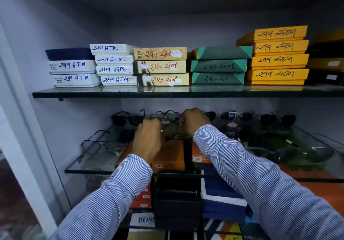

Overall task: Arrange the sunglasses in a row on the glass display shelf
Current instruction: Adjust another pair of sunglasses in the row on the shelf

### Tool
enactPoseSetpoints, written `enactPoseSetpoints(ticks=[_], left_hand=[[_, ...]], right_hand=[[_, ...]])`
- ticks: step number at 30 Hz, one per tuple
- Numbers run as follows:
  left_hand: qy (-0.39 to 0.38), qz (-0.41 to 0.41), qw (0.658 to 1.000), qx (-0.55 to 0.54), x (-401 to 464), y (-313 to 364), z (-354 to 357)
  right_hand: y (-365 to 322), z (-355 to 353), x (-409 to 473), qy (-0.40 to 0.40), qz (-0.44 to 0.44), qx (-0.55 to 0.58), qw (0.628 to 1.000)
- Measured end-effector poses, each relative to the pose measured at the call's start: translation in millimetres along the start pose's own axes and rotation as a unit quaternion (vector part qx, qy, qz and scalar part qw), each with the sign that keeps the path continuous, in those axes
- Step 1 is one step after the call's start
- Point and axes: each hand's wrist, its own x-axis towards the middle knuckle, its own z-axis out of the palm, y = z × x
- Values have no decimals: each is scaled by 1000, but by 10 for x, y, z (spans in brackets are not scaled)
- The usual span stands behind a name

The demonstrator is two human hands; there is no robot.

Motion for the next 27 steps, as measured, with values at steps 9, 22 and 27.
enactPoseSetpoints(ticks=[9,22,27], left_hand=[[65,-7,994,-88,-200,101,-316],[60,-36,980,-186,-317,367,-556],[42,-53,977,-203,-322,451,-556]], right_hand=[[63,-395,-440,85,-9,92,992],[543,-800,-920,175,99,109,973],[633,-815,-995,141,132,119,974]])
